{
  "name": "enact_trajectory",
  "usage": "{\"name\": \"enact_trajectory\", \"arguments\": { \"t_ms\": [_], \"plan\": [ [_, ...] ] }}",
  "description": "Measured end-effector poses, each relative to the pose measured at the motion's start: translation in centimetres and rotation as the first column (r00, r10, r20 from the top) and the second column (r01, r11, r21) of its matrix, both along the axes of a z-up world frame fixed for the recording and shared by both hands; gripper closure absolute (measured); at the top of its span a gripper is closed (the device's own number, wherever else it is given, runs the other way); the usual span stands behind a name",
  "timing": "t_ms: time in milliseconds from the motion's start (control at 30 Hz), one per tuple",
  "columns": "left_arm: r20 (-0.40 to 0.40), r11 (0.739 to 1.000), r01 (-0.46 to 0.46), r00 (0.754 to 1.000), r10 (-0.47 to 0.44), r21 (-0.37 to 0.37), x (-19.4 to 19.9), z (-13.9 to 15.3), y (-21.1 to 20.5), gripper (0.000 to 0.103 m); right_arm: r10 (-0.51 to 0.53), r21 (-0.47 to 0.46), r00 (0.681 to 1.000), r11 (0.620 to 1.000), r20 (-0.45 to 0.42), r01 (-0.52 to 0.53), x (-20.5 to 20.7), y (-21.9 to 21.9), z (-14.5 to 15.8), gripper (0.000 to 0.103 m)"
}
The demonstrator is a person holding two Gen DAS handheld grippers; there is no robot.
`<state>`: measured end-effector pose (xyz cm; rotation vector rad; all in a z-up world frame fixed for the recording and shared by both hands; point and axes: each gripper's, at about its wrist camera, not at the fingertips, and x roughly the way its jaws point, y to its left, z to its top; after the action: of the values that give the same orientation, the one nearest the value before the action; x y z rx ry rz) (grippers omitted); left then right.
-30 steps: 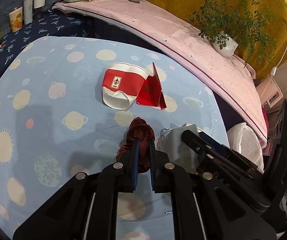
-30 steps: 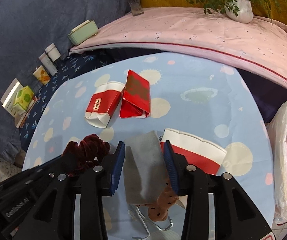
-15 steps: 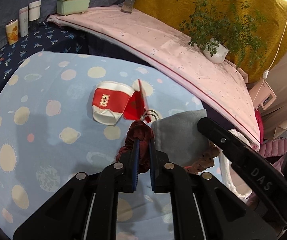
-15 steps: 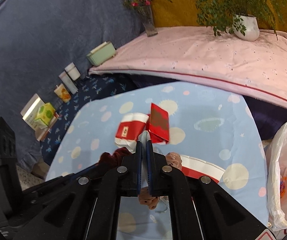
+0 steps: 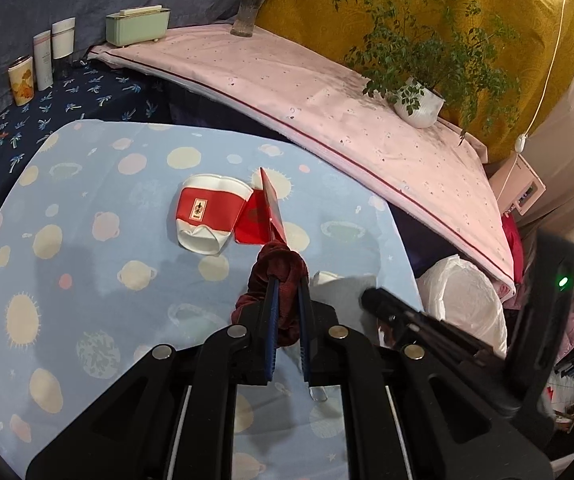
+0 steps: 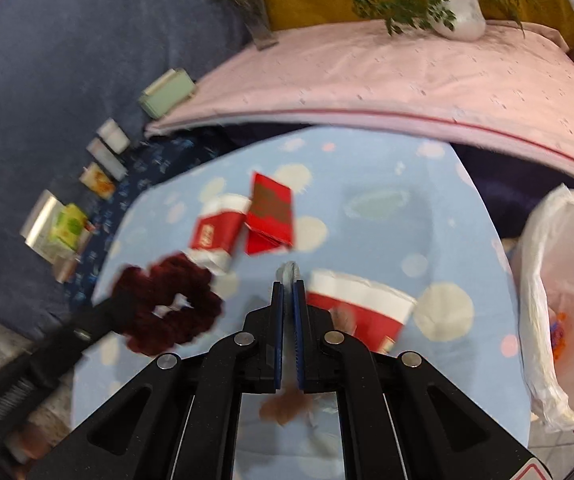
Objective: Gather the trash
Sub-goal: 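Lift the scrunchie and grey mask and carry them toward the bin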
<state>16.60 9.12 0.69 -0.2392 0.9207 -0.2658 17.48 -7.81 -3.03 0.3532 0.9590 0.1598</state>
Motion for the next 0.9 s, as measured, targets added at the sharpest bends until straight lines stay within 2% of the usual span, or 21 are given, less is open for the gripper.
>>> {"name": "enact_trajectory", "arguments": {
  "t_ms": [33, 133, 200, 367, 500, 633, 667, 700, 733, 900],
  "plan": [
    [-0.008, 1.0, 0.0, 1.0, 0.0, 0.001, 0.0, -0.3, 0.0, 0.095, -0.004, 0.004, 1.0, 1.0, -0.019, 0.004, -0.3, -0.2, -0.9, 0.098],
    [-0.021, 1.0, 0.005, 1.0, -0.005, 0.008, -0.1, -0.9, -0.1, 0.095, -0.012, 0.017, 0.999, 1.0, -0.041, 0.013, -1.5, -0.9, -2.5, 0.088],
    [-0.026, 1.0, 0.009, 1.0, -0.009, 0.012, -0.2, -1.3, -0.3, 0.095, -0.01, 0.017, 0.999, 1.0, -0.044, 0.011, -2.5, -1.2, -3.0, 0.076],
    [-0.05, 1.0, 0.012, 0.999, -0.012, 0.009, -0.2, -2.4, -0.8, 0.095, 0.001, 0.008, 0.999, 1.0, -0.046, 0.0, -3.9, -1.5, -3.5, 0.074],
    [-0.056, 1.0, 0.022, 0.998, -0.021, 0.017, -0.4, -2.7, -1.3, 0.094, 0.019, -0.005, 0.999, 1.0, -0.034, -0.019, -3.6, -0.7, -3.1, 0.069],
    [-0.059, 1.0, 0.016, 0.998, -0.015, 0.024, -0.5, -2.8, -1.1, 0.094, 0.047, -0.015, 0.999, 0.999, -0.027, -0.048, -3.0, 0.5, -3.0, 0.069],
    [-0.058, 1.0, 0.013, 0.998, -0.012, 0.025, -0.5, -2.7, -1.0, 0.094, 0.059, -0.014, 0.998, 0.998, -0.03, -0.06, -2.9, 0.8, -3.0, 0.075],
    [-0.057, 1.0, 0.011, 0.998, -0.01, 0.026, -0.6, -2.7, -0.8, 0.095, 0.072, -0.01, 0.997, 0.997, -0.031, -0.072, -2.8, 1.1, -2.9, 0.092],
    [-0.055, 1.0, 0.009, 0.998, -0.007, 0.028, -0.5, -2.6, -0.6, 0.095, 0.087, -0.004, 0.996, 0.996, -0.03, -0.087, -2.8, 1.4, -2.8, 0.098],
    [-0.04, 1.0, -0.005, 0.999, 0.006, 0.024, -0.5, -1.9, -0.1, 0.095, 0.113, 0.035, 0.993, 0.993, 0.026, -0.114, -3.3, 2.2, -0.4, 0.099]
  ]
}}
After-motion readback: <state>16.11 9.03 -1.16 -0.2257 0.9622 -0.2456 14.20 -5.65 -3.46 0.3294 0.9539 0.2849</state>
